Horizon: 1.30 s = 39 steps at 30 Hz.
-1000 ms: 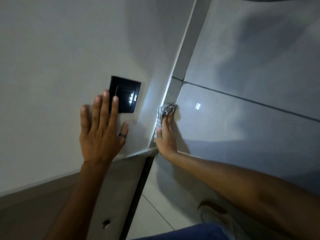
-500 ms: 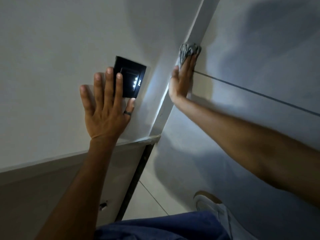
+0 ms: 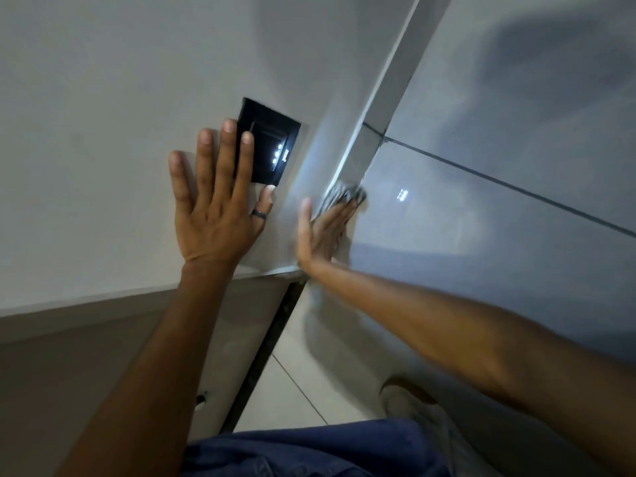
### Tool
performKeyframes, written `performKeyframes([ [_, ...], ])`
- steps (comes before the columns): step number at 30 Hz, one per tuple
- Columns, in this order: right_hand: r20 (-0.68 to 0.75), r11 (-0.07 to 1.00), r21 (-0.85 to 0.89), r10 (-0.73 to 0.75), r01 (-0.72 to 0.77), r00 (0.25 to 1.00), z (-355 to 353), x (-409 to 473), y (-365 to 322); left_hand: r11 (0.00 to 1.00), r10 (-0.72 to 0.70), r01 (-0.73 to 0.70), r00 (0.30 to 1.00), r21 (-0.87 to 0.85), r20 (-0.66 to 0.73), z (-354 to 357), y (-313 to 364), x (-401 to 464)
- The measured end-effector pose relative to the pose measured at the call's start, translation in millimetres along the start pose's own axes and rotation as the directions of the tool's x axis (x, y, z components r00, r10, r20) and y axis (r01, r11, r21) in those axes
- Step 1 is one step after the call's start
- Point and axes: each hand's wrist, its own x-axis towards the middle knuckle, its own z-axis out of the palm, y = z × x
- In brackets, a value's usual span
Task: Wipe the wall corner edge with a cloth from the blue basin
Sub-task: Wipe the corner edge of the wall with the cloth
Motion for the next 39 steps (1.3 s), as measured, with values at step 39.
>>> performKeyframes([
  [39, 0.307, 0.944, -0.190, -0.203, 0.269, 0.930, -38, -20, 43, 1.000, 0.022, -0.023, 0.998, -0.017, -0.051, 12, 4, -4],
])
